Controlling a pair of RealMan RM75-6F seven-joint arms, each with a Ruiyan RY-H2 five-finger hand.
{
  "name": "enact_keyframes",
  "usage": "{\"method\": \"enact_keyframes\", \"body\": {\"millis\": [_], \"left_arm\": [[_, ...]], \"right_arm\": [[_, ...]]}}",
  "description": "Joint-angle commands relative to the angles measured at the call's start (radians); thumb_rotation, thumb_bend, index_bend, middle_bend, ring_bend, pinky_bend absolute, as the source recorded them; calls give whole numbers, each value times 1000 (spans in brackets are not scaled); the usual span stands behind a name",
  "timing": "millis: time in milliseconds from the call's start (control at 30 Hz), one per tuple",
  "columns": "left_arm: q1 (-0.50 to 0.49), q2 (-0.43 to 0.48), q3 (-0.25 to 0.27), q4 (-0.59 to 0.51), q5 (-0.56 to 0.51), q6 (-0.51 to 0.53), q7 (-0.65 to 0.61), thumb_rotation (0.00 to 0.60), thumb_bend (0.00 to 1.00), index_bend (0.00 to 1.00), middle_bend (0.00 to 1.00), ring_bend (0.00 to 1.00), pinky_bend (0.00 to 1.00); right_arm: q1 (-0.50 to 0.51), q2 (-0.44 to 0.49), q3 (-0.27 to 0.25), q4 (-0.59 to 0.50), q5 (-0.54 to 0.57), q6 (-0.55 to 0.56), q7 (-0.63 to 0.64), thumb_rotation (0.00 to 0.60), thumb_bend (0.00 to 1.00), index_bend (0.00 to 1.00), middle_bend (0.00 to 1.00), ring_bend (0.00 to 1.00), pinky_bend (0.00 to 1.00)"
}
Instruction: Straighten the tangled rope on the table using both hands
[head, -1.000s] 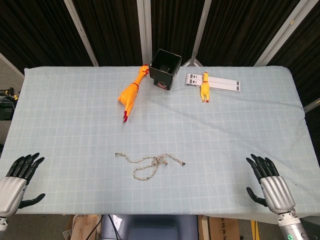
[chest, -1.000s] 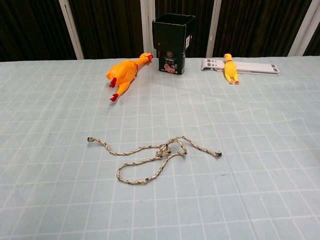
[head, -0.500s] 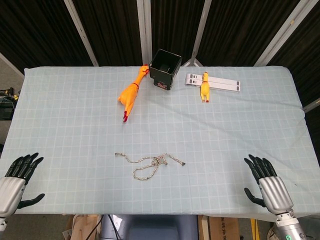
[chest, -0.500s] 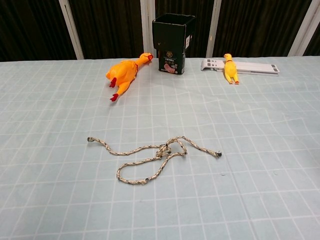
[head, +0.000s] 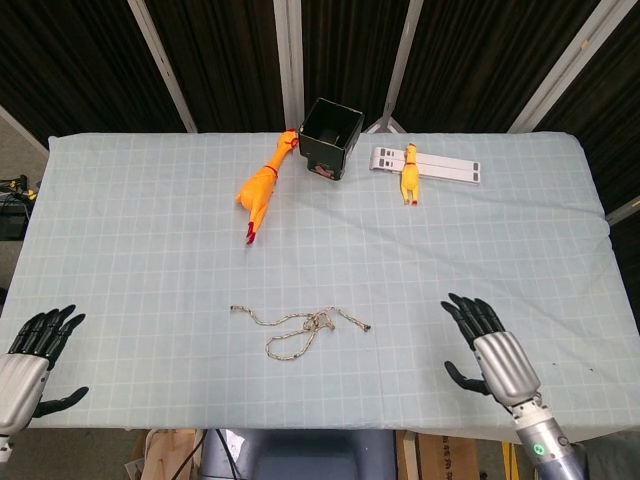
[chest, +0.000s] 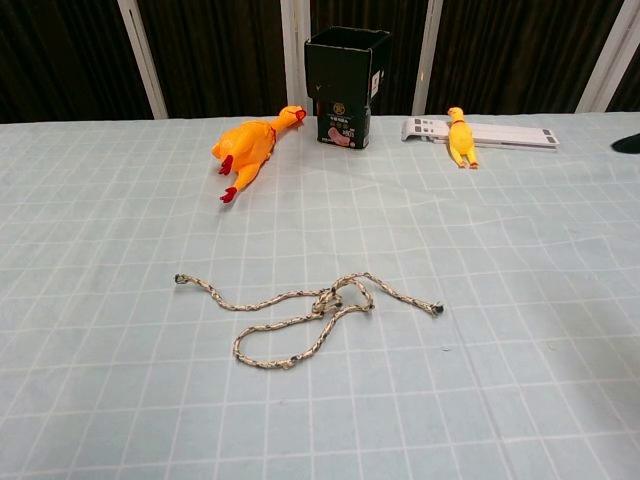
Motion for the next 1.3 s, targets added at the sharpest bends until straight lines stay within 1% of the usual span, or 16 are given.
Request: {"method": "enact_keyframes", "body": {"millis": [33, 167, 367, 500, 667, 800, 967, 1200, 1300], "left_arm": [[0, -1, -1, 0, -2, 0, 3, 600, 73, 85, 0, 0, 0], [0, -1, -5, -1, -9, 0, -3, 600, 73, 85, 0, 0, 0], [-2, 3, -7, -4, -17, -6, -16, 600, 73, 85, 0, 0, 0], [-3, 6, -4, -4, -14, -8, -22, 600, 73, 85, 0, 0, 0], [-3, 10, -2, -4, -12, -9, -31, 600, 73, 85, 0, 0, 0], [-4, 12, 0, -5, -13, -13, -34, 600, 73, 85, 0, 0, 0], [-4, 12, -1, -9, -16, -16, -32, 600, 73, 85, 0, 0, 0], [-6, 11, -2, -11, -20, -19, -30, 600, 73, 85, 0, 0, 0], [-6, 12, -2, -12, -21, -20, -31, 600, 73, 85, 0, 0, 0]], "right_arm": [[52, -62, 40, -51, 73, -69, -73, 600, 364, 145, 0, 0, 0], [111, -178, 80, -58, 165, -131, -204, 600, 365, 227, 9, 0, 0], [186, -364, 129, -5, 306, -167, -375, 600, 364, 301, 41, 0, 0], [227, -472, 155, 65, 379, -169, -445, 600, 364, 349, 65, 0, 0], [268, -569, 182, 157, 451, -170, -485, 600, 364, 392, 82, 0, 0], [291, -618, 204, 212, 499, -168, -492, 600, 364, 395, 85, 0, 0], [312, -652, 224, 256, 554, -158, -510, 600, 364, 395, 85, 0, 0], [324, -673, 225, 295, 604, -140, -537, 600, 364, 397, 85, 0, 0], [325, -676, 220, 303, 626, -133, -546, 600, 364, 414, 85, 0, 0]]}}
